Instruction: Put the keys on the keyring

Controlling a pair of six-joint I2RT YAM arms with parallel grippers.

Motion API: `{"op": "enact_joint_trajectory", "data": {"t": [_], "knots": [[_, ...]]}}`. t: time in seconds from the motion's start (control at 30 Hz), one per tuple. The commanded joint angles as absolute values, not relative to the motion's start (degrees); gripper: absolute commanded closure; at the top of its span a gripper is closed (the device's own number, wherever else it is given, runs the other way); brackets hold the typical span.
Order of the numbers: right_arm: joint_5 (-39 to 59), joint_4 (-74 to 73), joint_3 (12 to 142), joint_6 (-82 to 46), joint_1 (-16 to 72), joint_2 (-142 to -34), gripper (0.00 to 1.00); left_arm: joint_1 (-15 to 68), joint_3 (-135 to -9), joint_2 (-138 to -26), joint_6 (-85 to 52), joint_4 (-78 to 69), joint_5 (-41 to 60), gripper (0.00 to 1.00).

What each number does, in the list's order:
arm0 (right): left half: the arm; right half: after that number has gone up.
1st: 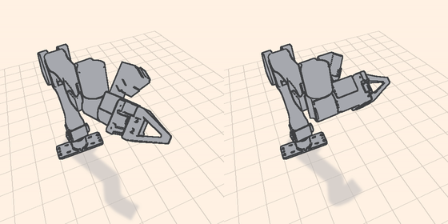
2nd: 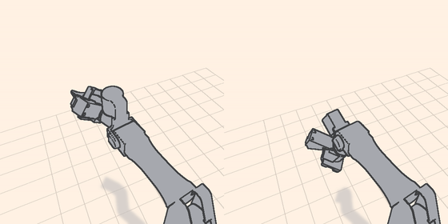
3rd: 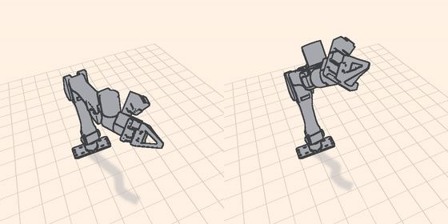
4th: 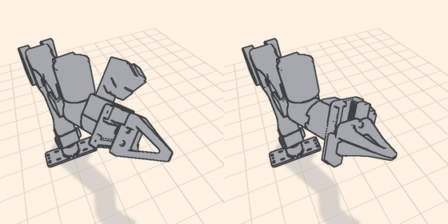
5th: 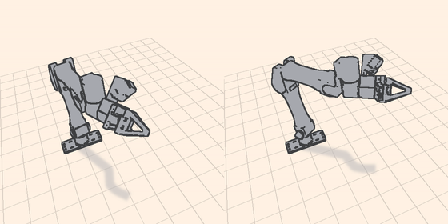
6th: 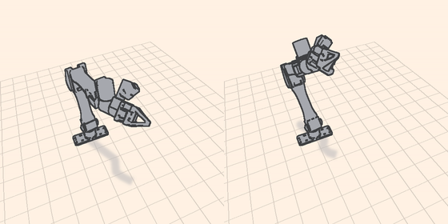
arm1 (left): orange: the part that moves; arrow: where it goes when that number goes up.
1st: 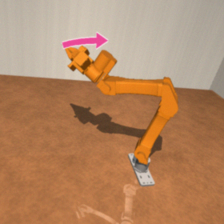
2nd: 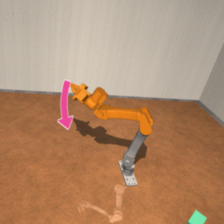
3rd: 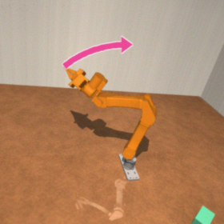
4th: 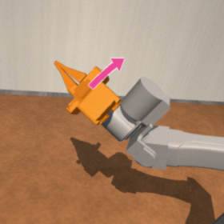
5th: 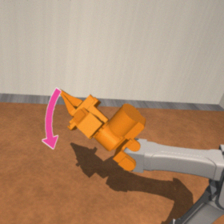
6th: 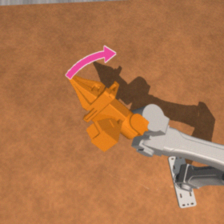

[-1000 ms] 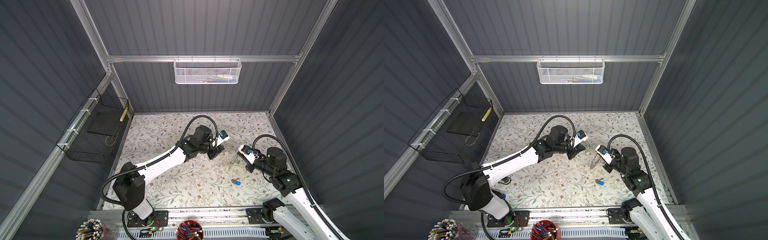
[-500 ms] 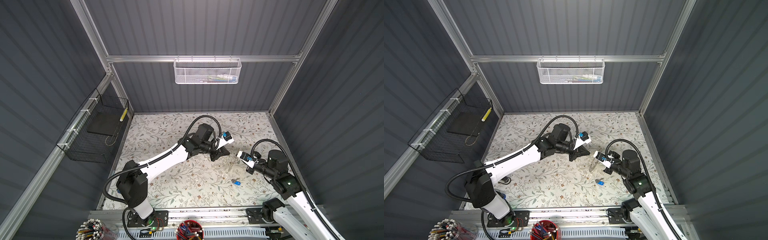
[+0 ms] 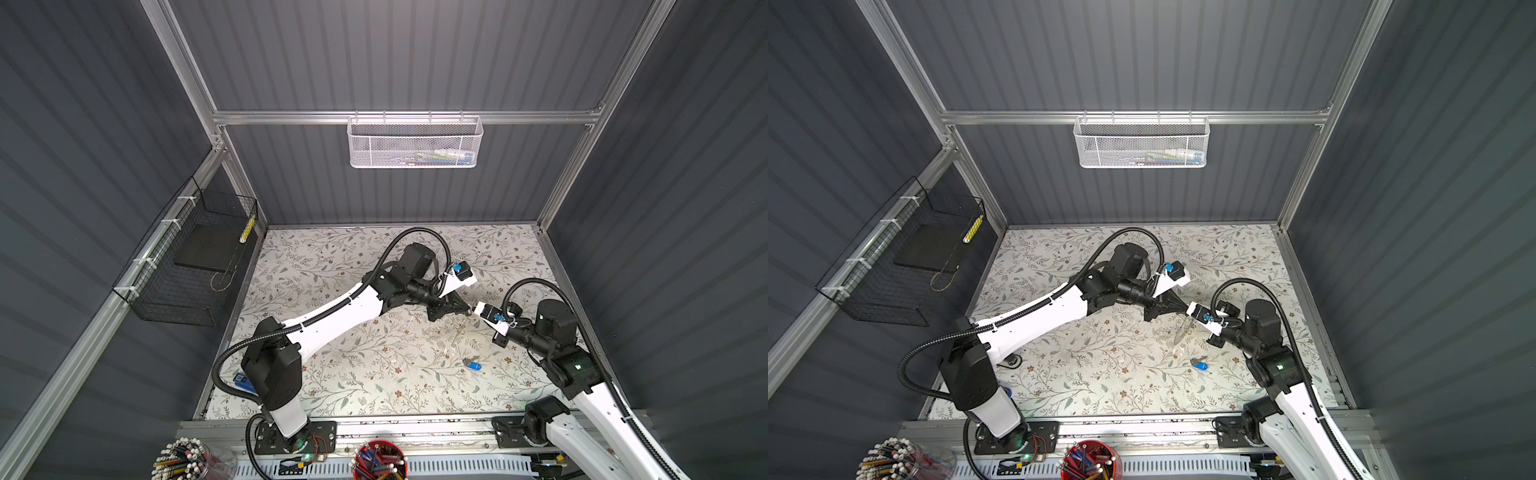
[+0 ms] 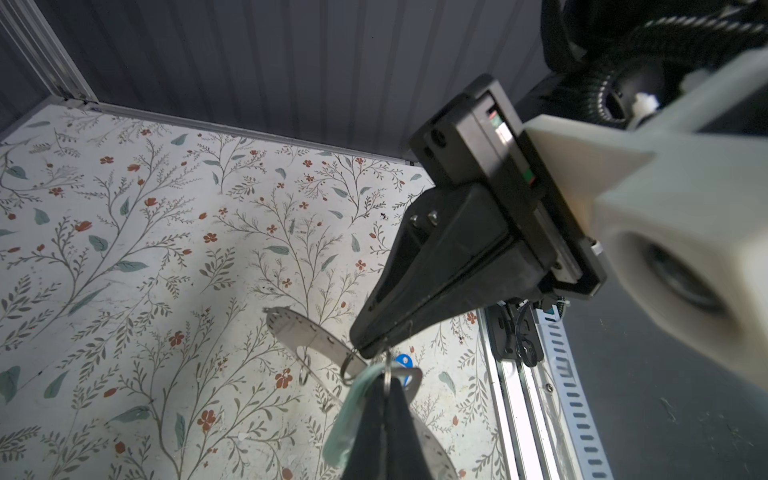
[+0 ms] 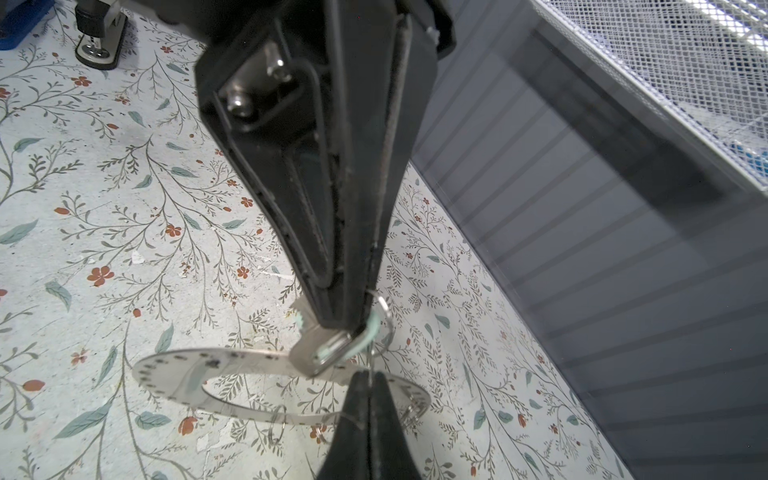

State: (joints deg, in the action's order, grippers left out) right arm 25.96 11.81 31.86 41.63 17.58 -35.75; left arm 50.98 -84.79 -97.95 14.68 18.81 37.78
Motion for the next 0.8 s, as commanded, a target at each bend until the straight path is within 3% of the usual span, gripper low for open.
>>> {"op": "enact_joint_trajectory", "data": {"t": [0.0,0.77], "knots": [[27.8,9.6,31.8,41.5,17.8,-35.3,1.00,51.4,-87.2,-99.5,15.5,21.9,37.9,1.00],[23.2,12.5,31.7,40.7,17.8,-35.2,1.00,51.3,-82.9,-94.3,14.8,18.5,32.2,1.00]]}}
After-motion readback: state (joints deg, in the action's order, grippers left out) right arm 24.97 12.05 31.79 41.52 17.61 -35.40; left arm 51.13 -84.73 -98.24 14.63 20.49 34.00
